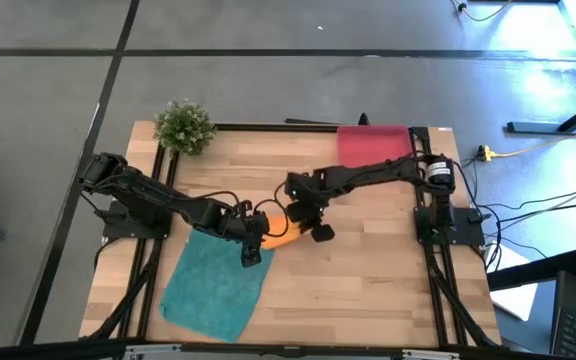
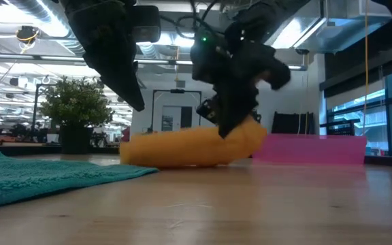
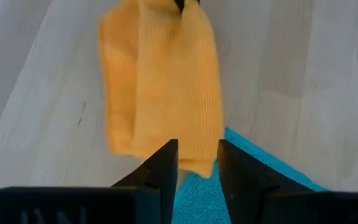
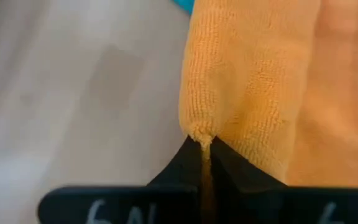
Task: Roll microfiber towels into tight, uniform cylinder then place into a basket
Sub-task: Fold the orange microfiber towel
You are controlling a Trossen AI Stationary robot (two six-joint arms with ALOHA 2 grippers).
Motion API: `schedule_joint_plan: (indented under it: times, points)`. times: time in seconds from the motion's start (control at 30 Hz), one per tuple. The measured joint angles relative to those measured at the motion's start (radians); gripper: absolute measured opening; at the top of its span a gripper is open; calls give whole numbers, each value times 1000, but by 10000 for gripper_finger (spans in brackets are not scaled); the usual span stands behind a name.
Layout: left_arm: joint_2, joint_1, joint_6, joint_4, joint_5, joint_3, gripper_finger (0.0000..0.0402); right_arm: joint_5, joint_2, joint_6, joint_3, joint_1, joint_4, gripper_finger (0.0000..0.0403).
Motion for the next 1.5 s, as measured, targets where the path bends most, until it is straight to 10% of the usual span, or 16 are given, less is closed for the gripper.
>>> schedule_joint_plan:
  times: [1.03,1.5]
  points:
    - [0,-1,0,2,0,0,102,-487,56,428,12,-251,-10,12]
    - [73,50,-3,48,-33,1,102,-494,56,450,12,-282,-11,12]
